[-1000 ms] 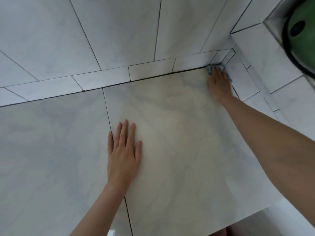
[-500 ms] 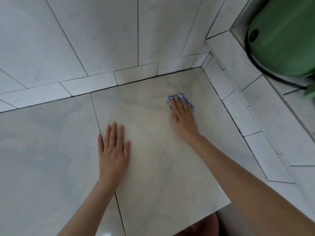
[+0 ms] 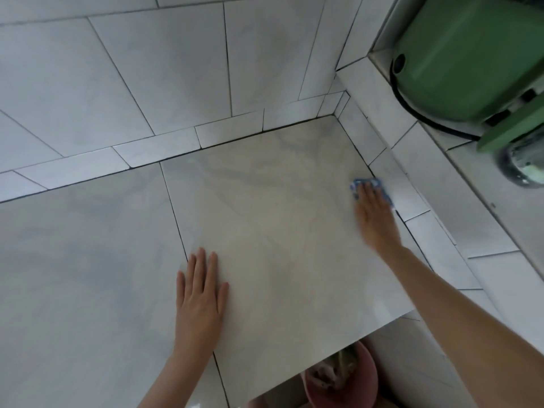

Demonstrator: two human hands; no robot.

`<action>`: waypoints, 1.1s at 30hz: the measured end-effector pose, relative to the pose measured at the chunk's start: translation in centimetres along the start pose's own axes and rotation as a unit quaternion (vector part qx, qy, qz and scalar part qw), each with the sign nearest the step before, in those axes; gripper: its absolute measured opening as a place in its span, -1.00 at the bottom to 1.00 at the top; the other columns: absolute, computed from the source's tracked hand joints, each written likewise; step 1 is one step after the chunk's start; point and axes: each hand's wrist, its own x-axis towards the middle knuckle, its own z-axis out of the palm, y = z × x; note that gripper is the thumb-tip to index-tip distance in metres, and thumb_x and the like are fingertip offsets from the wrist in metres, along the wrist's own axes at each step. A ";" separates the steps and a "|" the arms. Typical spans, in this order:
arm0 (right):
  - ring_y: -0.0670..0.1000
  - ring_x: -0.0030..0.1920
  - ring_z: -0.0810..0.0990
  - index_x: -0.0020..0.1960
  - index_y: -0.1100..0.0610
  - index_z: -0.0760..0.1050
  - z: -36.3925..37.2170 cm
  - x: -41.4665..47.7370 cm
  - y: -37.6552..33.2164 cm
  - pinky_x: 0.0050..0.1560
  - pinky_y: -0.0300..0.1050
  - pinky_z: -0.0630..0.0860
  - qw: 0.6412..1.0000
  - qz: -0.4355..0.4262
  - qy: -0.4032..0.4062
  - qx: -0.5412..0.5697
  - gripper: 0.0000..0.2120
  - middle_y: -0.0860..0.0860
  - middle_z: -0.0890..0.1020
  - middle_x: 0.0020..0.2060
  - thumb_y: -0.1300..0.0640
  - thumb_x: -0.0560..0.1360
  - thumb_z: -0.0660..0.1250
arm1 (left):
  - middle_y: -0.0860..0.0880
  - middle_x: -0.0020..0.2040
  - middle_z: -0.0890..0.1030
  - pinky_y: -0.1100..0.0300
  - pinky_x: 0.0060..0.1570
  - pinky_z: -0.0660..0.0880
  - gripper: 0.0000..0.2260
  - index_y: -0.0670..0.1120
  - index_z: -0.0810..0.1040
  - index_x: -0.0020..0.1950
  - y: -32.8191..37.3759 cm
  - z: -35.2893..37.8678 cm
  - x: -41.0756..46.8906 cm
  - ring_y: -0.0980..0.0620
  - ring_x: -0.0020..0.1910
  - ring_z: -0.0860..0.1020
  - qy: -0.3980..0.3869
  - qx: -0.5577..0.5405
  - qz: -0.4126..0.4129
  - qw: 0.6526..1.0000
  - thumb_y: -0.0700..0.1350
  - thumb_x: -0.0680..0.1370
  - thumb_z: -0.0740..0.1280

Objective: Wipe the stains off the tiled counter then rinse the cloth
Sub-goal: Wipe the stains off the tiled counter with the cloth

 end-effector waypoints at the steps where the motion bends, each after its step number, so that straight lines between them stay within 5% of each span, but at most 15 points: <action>1: 0.18 0.51 0.02 0.51 0.19 0.03 -0.3 -0.2 0.6 0.47 0.03 -0.03 1.000 0.009 -0.006 -0.008 -0.38 0.13 0.09 0.51 -0.06 0.53 -0.28 | -0.09 0.54 0.09 0.08 0.48 -0.17 -0.47 -0.12 0.09 0.53 0.1 0.0 -0.4 0.01 0.52 -0.05 -0.004 -0.001 0.001 1.000 0.11 0.62 -0.13; 6: 0.24 0.49 0.07 0.48 0.25 0.13 1.2 -1.8 -3.8 0.48 0.06 -0.03 1.000 0.018 0.005 0.019 -0.41 0.19 0.18 0.48 0.00 0.54 -0.21 | -0.11 0.54 0.09 0.06 0.47 -0.16 -0.47 -0.12 0.08 0.53 0.3 0.0 -1.9 0.00 0.53 -0.06 -0.018 -0.002 0.000 1.000 0.10 0.62 -0.14; 10: 0.20 0.45 0.23 0.44 0.22 0.25 4.0 -6.8 -11.5 0.43 0.04 0.10 0.984 -0.154 -0.011 0.084 -0.52 0.15 0.30 0.43 0.08 0.56 -0.02 | -0.10 0.54 0.09 0.07 0.46 -0.17 -0.47 -0.11 0.09 0.53 0.3 0.0 -1.8 0.00 0.52 -0.06 -0.027 0.000 -0.005 1.000 0.12 0.62 -0.17; 13: 0.04 0.51 0.08 0.50 0.11 0.11 4.9 -12.3 -16.1 0.47 -0.04 -0.03 0.960 -0.267 -0.041 0.072 -0.51 0.01 0.19 0.49 0.05 0.60 -0.01 | -0.09 0.53 0.09 0.10 0.45 -0.18 -0.45 -0.11 0.08 0.53 0.2 -0.1 -1.8 0.04 0.52 -0.10 -0.032 0.006 -0.004 0.999 0.15 0.62 -0.18; 16: -0.04 0.51 0.00 0.52 0.04 0.06 4.6 -13.9 -14.6 0.48 -0.12 -0.12 0.953 -0.290 -0.051 0.065 -0.53 -0.06 0.13 0.50 0.01 0.62 -0.06 | -0.08 0.54 0.07 0.13 0.45 -0.20 -0.44 -0.10 0.06 0.53 0.2 -0.2 -2.1 0.08 0.52 -0.13 -0.036 0.005 -0.009 0.999 0.17 0.61 -0.18; 18: -0.04 0.51 0.02 0.51 0.07 0.10 3.8 -12.4 -11.4 0.48 -0.13 -0.07 0.962 -0.262 -0.043 0.058 -0.53 -0.01 0.17 0.50 -0.01 0.64 -0.14 | -0.08 0.54 0.06 0.11 0.45 -0.20 -0.44 -0.08 0.04 0.53 0.4 -0.3 -2.8 0.05 0.52 -0.11 -0.040 0.006 -0.007 0.999 0.17 0.61 -0.18; 22: 0.05 0.50 0.06 0.50 0.10 0.11 1.8 -8.9 -1.8 0.47 -0.02 0.04 0.997 -0.057 -0.016 0.054 -0.49 0.06 0.17 0.49 -0.07 0.62 -0.19 | -0.08 0.55 0.02 0.09 0.46 -0.21 -0.45 -0.07 0.00 0.54 0.7 -0.1 -4.3 0.03 0.52 -0.10 -0.047 0.007 -0.005 0.999 0.16 0.61 -0.19; 26: 0.03 0.51 -0.13 0.51 0.09 -0.14 0.3 -9.6 5.5 0.50 0.07 -0.01 1.000 0.012 -0.029 0.001 -0.41 -0.03 -0.07 0.51 -0.15 0.56 -0.37 | -0.05 0.55 -0.02 0.11 0.46 -0.23 -0.43 -0.05 -0.03 0.55 0.9 -0.1 -5.5 0.06 0.52 -0.13 -0.054 0.003 -0.009 0.999 0.18 0.60 -0.20; 33: 0.15 0.52 -0.07 0.52 0.18 0.01 1.9 -13.4 -0.9 0.51 0.01 -0.12 0.999 0.035 -0.023 0.029 -0.41 0.15 0.05 0.52 -0.02 0.55 -0.27 | -0.08 0.55 0.01 0.13 0.45 -0.25 -0.40 -0.08 0.01 0.54 1.5 -0.2 -6.9 0.07 0.52 -0.13 -0.057 0.004 -0.013 0.998 0.21 0.59 -0.22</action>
